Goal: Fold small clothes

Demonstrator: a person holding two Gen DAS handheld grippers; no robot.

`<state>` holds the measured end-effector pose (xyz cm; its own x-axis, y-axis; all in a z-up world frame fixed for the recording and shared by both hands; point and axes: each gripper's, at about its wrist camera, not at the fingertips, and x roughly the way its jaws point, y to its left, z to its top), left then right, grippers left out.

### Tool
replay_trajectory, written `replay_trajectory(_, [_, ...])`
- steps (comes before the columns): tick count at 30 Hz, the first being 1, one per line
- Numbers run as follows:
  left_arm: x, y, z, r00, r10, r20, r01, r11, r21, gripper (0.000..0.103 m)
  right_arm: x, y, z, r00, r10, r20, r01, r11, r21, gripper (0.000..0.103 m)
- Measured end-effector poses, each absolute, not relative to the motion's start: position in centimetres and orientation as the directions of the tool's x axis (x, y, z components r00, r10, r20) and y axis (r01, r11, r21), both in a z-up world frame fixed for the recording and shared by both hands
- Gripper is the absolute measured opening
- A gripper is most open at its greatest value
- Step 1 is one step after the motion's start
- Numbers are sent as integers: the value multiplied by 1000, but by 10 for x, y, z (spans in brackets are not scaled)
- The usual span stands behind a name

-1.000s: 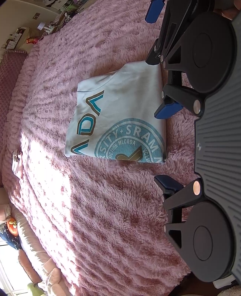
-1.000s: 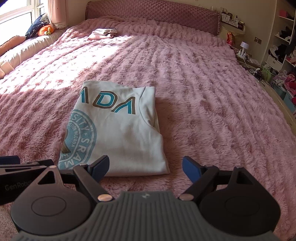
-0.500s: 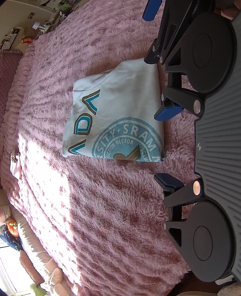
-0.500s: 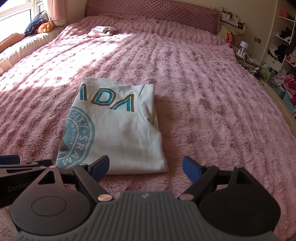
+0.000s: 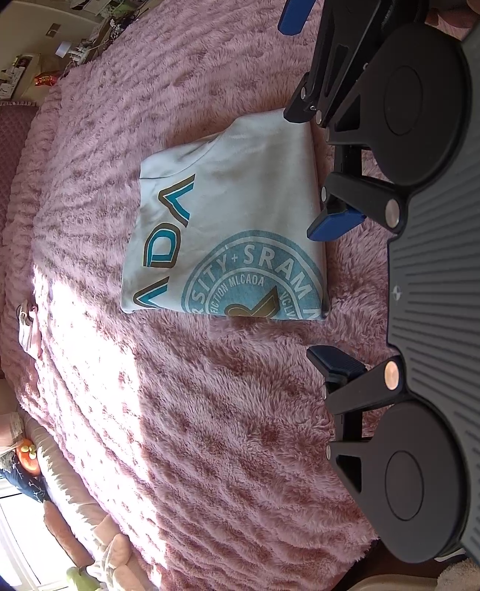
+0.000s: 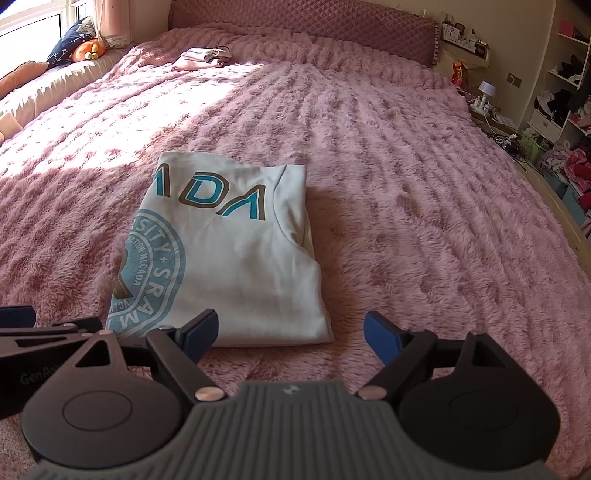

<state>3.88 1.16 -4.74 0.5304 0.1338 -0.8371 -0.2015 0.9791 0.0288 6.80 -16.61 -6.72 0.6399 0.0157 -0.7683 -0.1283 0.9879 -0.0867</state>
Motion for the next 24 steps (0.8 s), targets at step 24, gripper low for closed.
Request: replay_trajectory(24, [48, 18, -54, 497, 140, -856, -224, 974, 29, 79, 75, -165, -73, 631, 16, -775, -136, 986, -91, 82])
